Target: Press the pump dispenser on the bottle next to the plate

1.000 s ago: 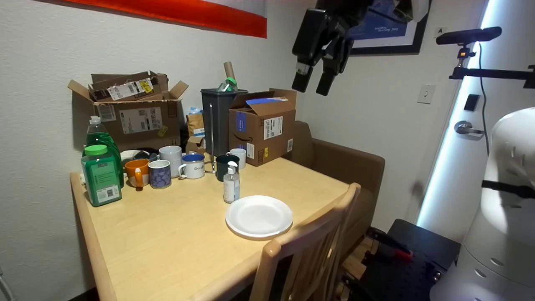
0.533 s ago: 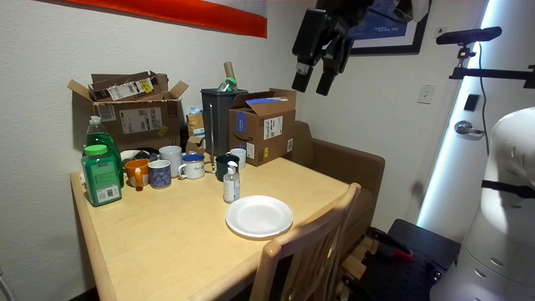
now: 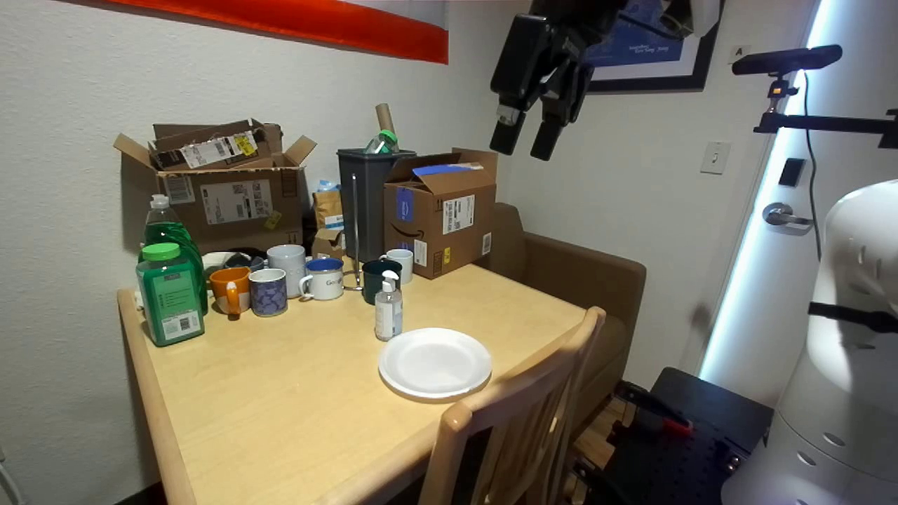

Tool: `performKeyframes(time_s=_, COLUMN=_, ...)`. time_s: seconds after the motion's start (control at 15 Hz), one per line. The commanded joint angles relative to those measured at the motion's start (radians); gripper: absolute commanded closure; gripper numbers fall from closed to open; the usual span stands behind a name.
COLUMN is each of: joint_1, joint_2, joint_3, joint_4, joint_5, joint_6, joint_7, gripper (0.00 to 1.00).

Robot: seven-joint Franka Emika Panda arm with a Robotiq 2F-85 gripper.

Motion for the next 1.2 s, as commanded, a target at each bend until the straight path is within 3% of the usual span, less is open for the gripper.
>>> performKeyframes(time_s=0.0, joint_1=-0.007, joint_2=0.0, joint_3=0.004, joint_4=0.003, joint_5=0.004, joint_6=-0.004, joint_7=-0.004, gripper=0.0)
performKeyframes(time_s=0.73, joint_1=-0.008, joint_2=0.005, joint_3=0.004, joint_4=0.006, joint_5=0.001, joint_6=0.002, joint_7=-0.009, gripper=0.0)
performKeyframes(time_s=1.13, joint_1=-0.018, joint_2=0.073, joint_3=-0.019, joint_4=0.076, joint_5=-0.002, joint_6=0.004, joint_7=-0.036, gripper=0.0)
